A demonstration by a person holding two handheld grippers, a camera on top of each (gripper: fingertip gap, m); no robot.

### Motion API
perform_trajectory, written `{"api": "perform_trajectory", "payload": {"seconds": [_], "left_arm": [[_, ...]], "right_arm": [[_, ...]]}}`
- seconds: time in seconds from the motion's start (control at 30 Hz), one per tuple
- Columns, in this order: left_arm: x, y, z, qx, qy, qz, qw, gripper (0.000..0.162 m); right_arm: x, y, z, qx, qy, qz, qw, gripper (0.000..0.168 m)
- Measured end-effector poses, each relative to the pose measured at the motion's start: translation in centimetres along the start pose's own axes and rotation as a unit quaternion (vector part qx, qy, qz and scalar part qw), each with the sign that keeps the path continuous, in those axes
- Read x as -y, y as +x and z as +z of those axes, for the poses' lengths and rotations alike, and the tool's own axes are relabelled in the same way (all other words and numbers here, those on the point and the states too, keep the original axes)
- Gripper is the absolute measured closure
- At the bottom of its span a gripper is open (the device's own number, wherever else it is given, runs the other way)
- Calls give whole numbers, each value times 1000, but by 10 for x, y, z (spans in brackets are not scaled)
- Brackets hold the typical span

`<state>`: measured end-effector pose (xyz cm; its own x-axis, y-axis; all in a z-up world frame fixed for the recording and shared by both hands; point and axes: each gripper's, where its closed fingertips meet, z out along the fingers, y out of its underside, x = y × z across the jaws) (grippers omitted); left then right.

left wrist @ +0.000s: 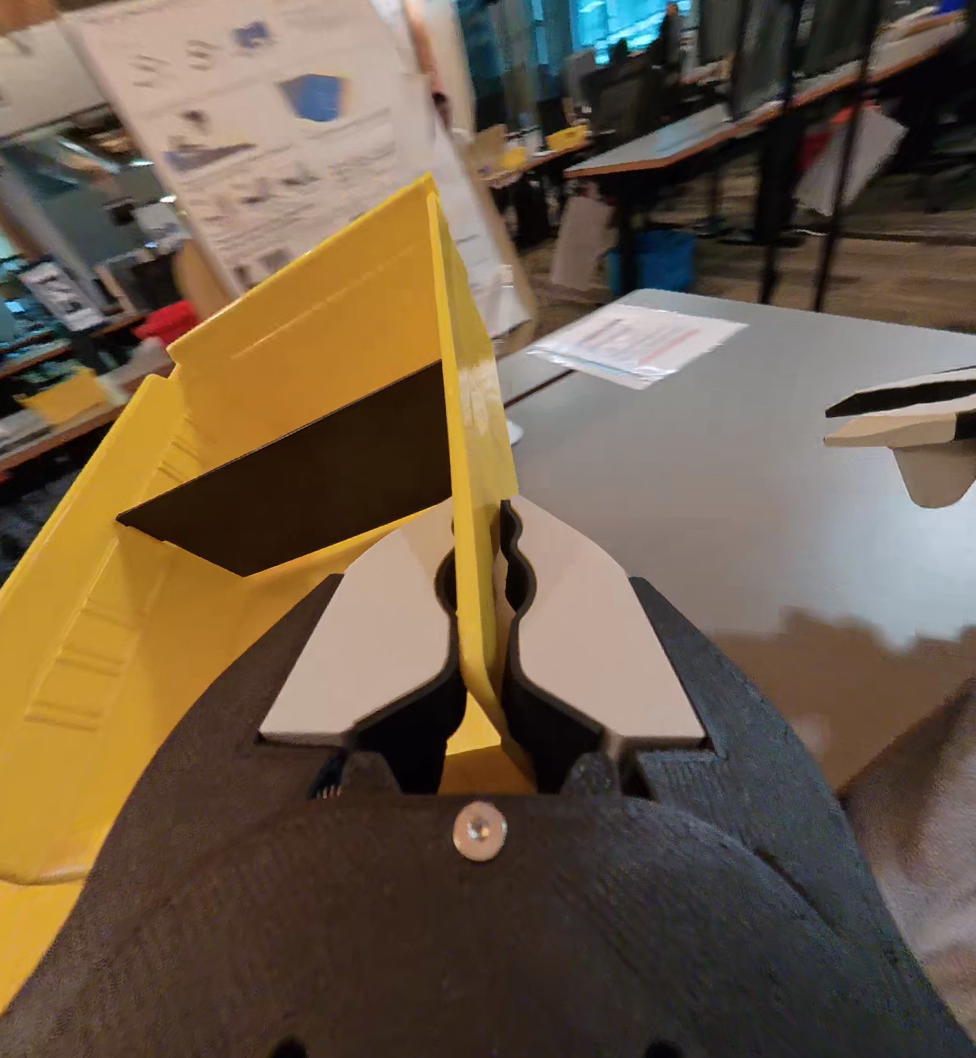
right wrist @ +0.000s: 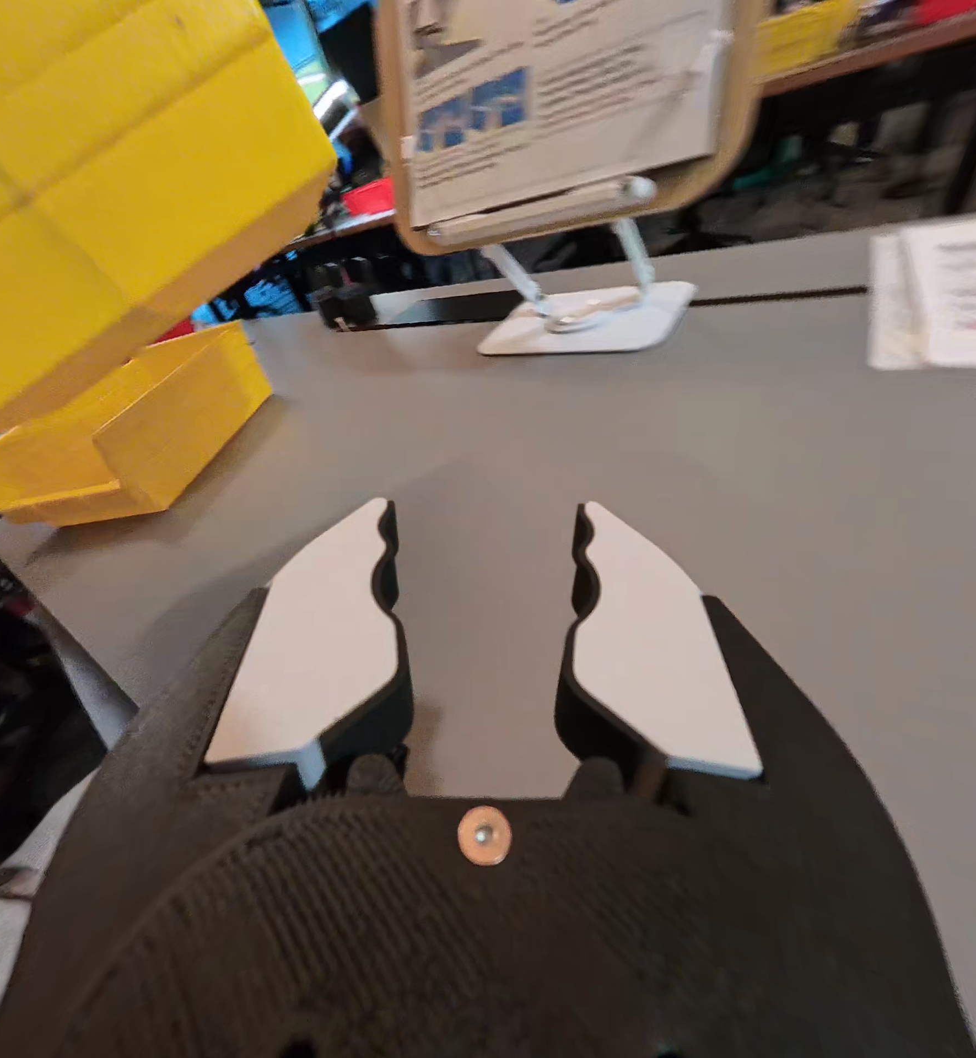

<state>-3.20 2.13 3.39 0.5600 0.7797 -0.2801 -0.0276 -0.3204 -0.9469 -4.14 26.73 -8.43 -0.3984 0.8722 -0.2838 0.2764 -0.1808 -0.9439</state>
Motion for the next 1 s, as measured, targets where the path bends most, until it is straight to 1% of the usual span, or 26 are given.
{"api": "perform_trajectory", "payload": {"seconds": [0.1,0.2,0.3,0.43,0.53,0.63,0.7,0.73,0.8,0.9,1.0], "left_arm": [[1,61,44,-54,-1,-4,999,154],[-2,117,85,-97,-7,5,995,155],[-9,170,120,-130,-16,25,991,155],[-19,233,158,-161,-22,42,986,154],[-23,272,180,-180,-24,40,983,154],[-27,303,201,-191,-29,34,981,154],[-29,320,212,-196,-34,36,979,154],[-29,327,218,-193,-30,46,980,154],[-31,339,227,-194,-35,47,979,155],[-32,350,238,-192,-40,31,980,156],[-34,354,242,-192,-45,36,980,156]], "right_arm": [[-5,29,-49,-17,28,65,997,110],[3,37,-76,-10,67,104,992,111],[16,33,-81,0,88,84,993,113],[15,23,-78,3,74,25,997,112],[30,26,-86,-16,105,0,994,111],[49,30,-101,-36,158,-17,987,112],[55,33,-107,-48,173,-30,983,112],[55,35,-108,-53,177,-32,982,112],[54,45,-109,-73,172,-27,982,118],[51,61,-112,-91,175,-1,980,118],[50,70,-114,-102,176,4,979,116]]}}
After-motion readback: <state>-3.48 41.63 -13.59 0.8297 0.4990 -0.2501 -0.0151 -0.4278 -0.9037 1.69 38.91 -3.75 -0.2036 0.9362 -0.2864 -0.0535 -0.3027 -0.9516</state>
